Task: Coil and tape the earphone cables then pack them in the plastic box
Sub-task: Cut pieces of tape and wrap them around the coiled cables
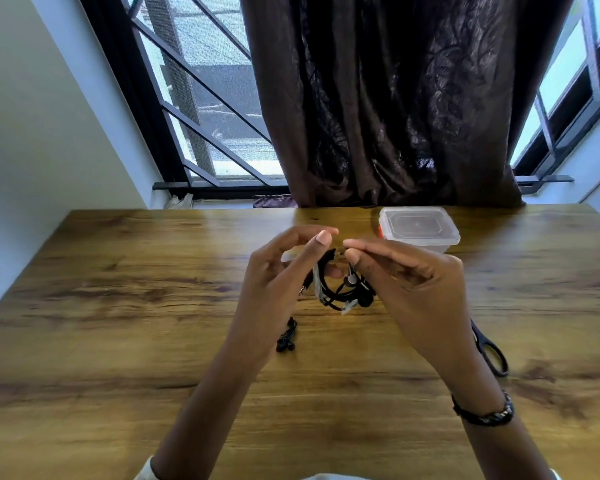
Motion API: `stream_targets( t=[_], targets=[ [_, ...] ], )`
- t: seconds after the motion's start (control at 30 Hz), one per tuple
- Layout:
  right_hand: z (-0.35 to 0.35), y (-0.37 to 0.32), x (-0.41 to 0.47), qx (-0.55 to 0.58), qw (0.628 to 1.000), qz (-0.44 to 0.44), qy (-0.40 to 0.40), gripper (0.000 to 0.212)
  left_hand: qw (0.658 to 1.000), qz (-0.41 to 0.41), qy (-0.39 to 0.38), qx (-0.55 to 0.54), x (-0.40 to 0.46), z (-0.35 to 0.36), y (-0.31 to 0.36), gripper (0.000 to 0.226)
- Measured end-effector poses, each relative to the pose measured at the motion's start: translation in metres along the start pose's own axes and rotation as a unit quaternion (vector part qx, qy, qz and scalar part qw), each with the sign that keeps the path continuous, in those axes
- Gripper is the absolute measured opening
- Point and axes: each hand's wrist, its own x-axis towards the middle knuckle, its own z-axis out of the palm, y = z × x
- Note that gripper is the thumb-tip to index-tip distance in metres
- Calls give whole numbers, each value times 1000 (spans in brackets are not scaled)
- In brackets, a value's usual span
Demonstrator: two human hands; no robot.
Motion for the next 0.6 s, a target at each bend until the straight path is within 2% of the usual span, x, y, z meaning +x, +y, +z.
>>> stream_targets(
  t=[0.1, 0.2, 0.37, 0.47, 0.6],
  targets=[
    [-1, 2, -1, -15, 1000, 2, 0, 20, 999, 24, -12, 31, -1, 0, 0, 26],
    [-1, 4, -2, 3, 999, 31, 4, 20, 997, 50, 2, 52, -2, -1, -1, 18],
    [2, 4, -3, -3, 999, 32, 7, 17, 992, 79, 26, 98, -1, 0, -2, 13],
    [3, 1, 0, 6, 999, 35, 14, 16, 993, 80, 49, 66, -4, 2, -4, 20],
    [2, -3, 2, 33, 998, 47, 27, 15, 998, 18, 56, -21, -6, 1, 0, 39]
  ],
)
